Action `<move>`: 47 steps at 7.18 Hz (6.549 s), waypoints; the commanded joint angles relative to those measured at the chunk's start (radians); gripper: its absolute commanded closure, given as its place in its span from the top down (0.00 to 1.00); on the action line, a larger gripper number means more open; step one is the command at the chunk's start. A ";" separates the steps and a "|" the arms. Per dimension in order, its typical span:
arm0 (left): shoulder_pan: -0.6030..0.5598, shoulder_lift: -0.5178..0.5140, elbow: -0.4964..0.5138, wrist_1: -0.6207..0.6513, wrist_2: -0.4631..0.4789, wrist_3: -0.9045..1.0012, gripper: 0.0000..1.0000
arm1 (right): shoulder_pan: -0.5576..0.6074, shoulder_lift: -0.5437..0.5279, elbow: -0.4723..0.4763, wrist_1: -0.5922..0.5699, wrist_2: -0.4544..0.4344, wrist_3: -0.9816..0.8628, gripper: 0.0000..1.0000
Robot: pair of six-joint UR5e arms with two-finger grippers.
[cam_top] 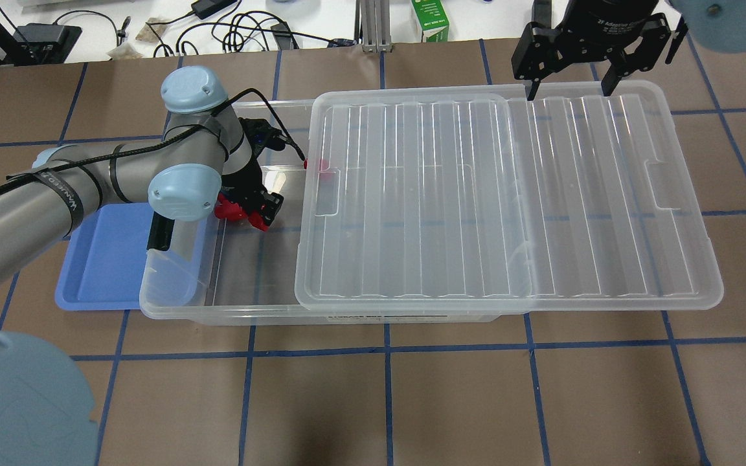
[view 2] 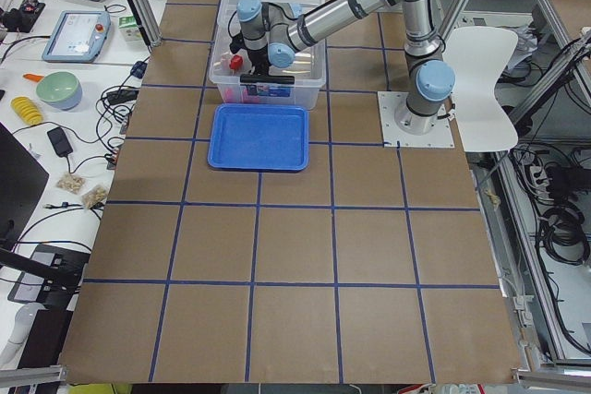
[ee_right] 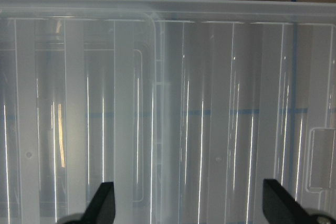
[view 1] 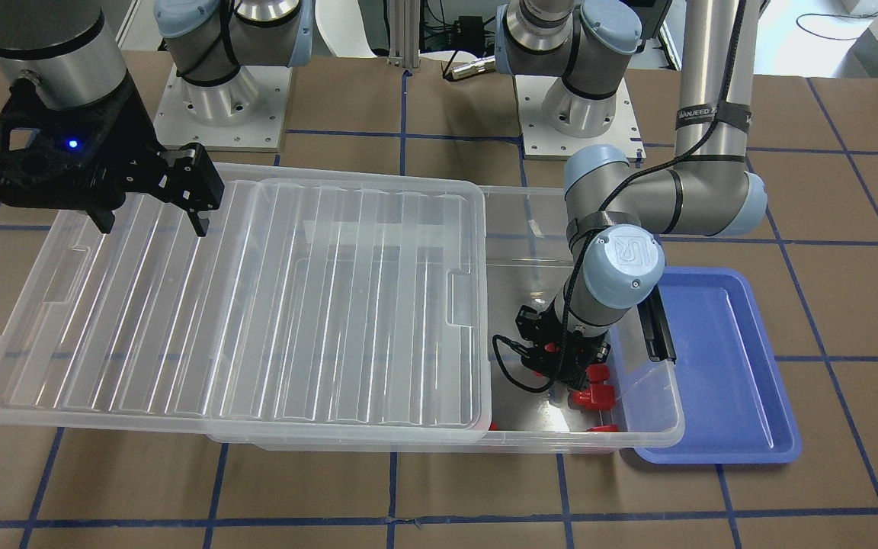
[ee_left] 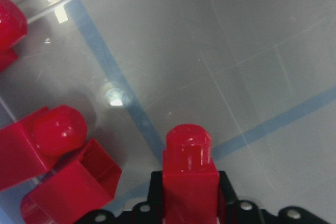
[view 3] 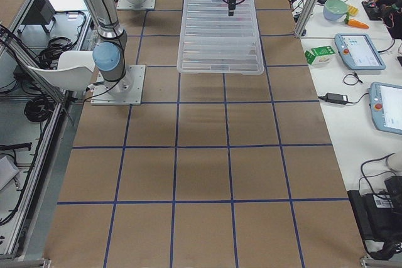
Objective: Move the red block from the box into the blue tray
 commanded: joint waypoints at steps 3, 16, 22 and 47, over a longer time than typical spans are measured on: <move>0.002 0.110 0.053 -0.116 0.004 -0.256 0.00 | 0.000 -0.001 0.000 0.001 -0.002 0.000 1.00; 0.415 -0.014 0.133 -0.182 0.029 -0.144 0.00 | -0.514 -0.078 0.044 0.095 0.003 -0.628 1.00; 0.415 -0.119 0.130 -0.099 0.027 -0.104 0.99 | -0.537 -0.018 0.419 -0.395 -0.006 -0.661 1.00; 0.077 0.401 0.194 -0.605 0.052 -0.274 1.00 | -0.083 -0.152 0.145 0.044 -0.006 -0.131 1.00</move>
